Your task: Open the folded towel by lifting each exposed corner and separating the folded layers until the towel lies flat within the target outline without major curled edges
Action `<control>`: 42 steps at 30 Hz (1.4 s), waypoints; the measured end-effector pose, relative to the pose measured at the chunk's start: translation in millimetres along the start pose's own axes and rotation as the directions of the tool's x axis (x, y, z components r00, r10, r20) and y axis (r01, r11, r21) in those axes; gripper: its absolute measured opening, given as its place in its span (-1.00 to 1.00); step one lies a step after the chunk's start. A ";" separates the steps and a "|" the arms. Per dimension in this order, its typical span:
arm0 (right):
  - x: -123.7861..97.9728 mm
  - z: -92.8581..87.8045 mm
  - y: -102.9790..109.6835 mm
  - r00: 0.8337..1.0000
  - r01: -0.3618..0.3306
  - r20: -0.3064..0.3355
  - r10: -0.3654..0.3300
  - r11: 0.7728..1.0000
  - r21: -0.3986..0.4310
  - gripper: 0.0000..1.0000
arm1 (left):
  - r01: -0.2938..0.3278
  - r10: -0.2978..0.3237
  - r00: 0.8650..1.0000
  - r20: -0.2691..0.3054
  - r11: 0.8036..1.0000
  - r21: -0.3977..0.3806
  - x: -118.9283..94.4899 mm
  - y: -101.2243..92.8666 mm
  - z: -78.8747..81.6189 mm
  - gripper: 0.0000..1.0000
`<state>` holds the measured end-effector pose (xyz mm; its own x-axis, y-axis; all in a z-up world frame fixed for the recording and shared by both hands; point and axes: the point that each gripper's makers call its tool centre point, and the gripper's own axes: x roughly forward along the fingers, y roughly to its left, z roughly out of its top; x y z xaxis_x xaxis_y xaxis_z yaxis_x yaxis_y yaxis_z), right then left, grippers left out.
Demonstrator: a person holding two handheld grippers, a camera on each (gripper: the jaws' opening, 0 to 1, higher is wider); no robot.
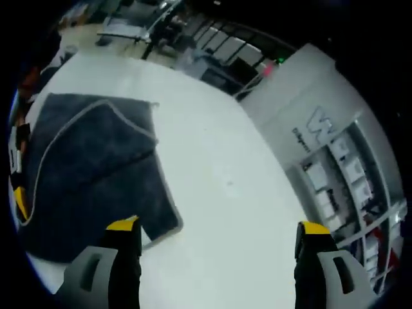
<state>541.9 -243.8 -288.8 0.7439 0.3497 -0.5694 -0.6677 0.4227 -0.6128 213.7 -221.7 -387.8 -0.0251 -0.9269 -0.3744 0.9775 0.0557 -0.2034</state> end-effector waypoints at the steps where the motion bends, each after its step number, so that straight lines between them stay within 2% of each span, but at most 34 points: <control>1: -0.9 0.4 1.8 1.000 -0.001 0.001 0.001 1.000 0.000 0.99 | -0.001 0.001 1.000 0.007 1.000 0.002 -2.3 -0.1 1.2 0.99; 5: -6.6 -2.2 12.4 1.000 -0.017 -0.016 0.017 1.000 -0.004 1.00 | -0.041 0.040 0.999 0.022 0.999 0.028 -14.3 7.5 7.7 0.99; 9: -14.2 -5.2 16.4 0.999 0.006 -0.036 -0.005 1.000 0.003 1.00 | -0.064 0.061 0.997 0.054 0.997 0.039 -30.3 11.9 17.0 0.99; 13: -25.5 4.9 12.9 0.998 0.055 0.003 -0.055 0.997 0.063 0.99 | -0.137 0.128 0.984 0.122 0.988 0.068 -55.8 27.5 34.4 0.99; 16: -34.1 14.9 11.9 0.996 0.071 0.052 -0.077 0.991 0.116 0.99 | -0.216 0.194 0.969 0.152 0.966 0.146 -77.2 43.1 46.4 0.99; 21: -54.2 27.4 8.4 0.985 0.127 0.092 -0.144 0.978 0.167 0.99 | -0.314 0.284 0.942 0.180 0.934 0.171 -116.6 70.6 62.3 0.99; 24: -70.5 34.9 10.8 0.976 0.156 0.108 -0.187 0.957 0.243 0.99 | -0.363 0.325 0.924 0.203 0.911 0.195 -140.0 82.6 71.9 0.99; 26: -82.2 41.0 12.1 0.967 0.173 0.133 -0.219 0.941 0.292 0.99 | -0.404 0.360 0.907 0.218 0.890 0.211 -157.0 92.5 77.6 0.99; 28: -93.5 44.2 14.9 0.958 0.184 0.148 -0.246 0.922 0.340 0.99 | -0.429 0.384 0.897 0.219 0.876 0.218 -169.8 100.6 79.7 0.98; 32: -110.8 43.4 23.6 0.950 0.205 0.151 -0.272 0.913 0.351 0.99 | -0.488 0.446 0.871 0.206 0.837 0.250 -192.4 117.9 78.3 0.98; 34: -119.0 41.6 28.6 0.947 0.217 0.145 -0.286 0.903 0.371 0.88 | -0.497 0.457 0.866 0.205 0.831 0.250 -199.8 124.0 77.9 0.97; 36: -127.8 39.7 31.4 0.936 0.249 0.140 -0.324 0.888 0.387 0.84 | -0.506 0.467 0.861 0.198 0.823 0.260 -205.5 128.7 76.7 0.96; 42: -142.2 36.2 58.4 0.931 0.257 0.133 -0.340 0.869 0.423 0.97 | -0.518 0.492 0.855 0.162 0.796 0.314 -218.7 140.0 72.8 0.89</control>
<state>398.2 -238.6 -223.8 0.9230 0.2932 -0.2493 -0.3783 0.8105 -0.4472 371.3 -38.3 -268.5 0.4936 -0.8256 -0.2733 0.8568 0.4077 0.3158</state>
